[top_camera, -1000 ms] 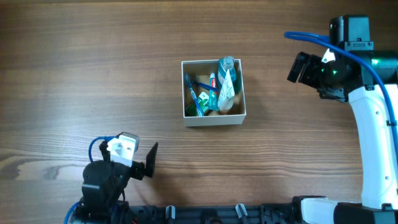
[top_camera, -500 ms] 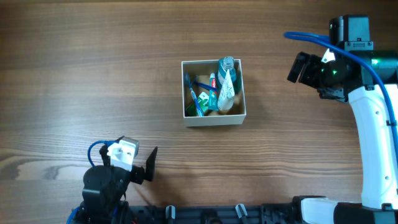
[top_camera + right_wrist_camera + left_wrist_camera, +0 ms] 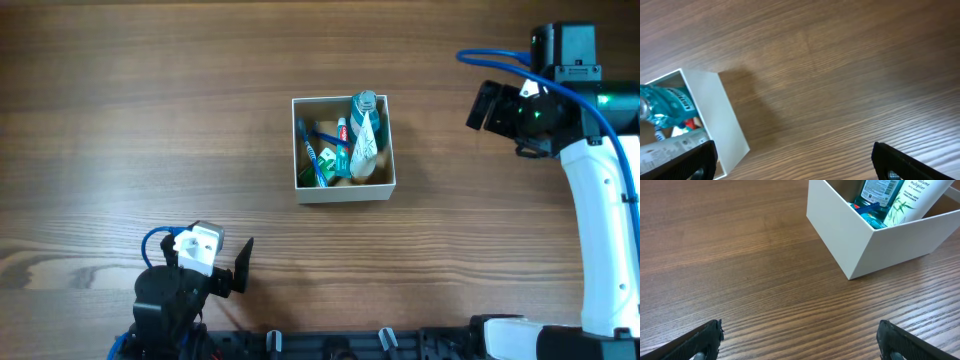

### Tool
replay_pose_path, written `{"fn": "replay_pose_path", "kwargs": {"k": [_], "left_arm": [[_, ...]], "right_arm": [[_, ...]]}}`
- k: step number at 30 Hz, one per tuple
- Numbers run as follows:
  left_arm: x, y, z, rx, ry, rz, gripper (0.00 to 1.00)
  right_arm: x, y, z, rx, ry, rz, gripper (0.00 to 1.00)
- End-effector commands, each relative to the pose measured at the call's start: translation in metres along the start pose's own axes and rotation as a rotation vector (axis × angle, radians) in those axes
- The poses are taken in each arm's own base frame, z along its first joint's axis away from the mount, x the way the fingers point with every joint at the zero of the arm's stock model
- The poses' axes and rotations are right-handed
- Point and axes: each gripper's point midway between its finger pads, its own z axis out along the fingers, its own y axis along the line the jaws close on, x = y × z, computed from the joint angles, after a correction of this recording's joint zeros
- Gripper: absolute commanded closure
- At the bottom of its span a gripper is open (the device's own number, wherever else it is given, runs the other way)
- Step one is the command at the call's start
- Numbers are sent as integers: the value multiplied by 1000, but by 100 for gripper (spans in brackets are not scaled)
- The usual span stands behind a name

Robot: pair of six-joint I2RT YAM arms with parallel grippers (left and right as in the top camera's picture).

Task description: Pack container

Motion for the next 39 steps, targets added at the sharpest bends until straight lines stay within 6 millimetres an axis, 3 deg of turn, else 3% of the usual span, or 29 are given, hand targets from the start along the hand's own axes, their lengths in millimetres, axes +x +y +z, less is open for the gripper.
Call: {"fn": "replay_pose_path", "kwargs": {"k": [1,4,6,8,12,16,20,25,30,39], "left_arm": [[7,-8,3,47,14,11,0],[7,-8,3,47,14,11,0],[7,-8,3,47,14,11,0],[7,-8,3,47,14,11,0],[7,-8,3,47,14,11,0],[7,-8,3,47,14,11,0],[7,-8,3,47,14,11,0],[7,-8,3,47,14,11,0],[7,-8,3,47,14,11,0],[7,-8,3,47,14,11,0]], "right_arm": [[-14,-6,-27,-7,-141,-29,0],[-41,20,-53,-182,-407,-125,0],[-40,34,-65,-276,-555,-250,0],[-27,36,-67,-309,-635,-304,0],[11,25,-44,-318,-680,-301,0],[65,9,-6,-332,-768,-296,0],[99,0,12,-349,-819,-291,0],[116,-5,19,-359,-887,-289,0],[132,-2,41,-394,-890,-301,0],[131,-3,37,-397,-920,-300,0]]}}
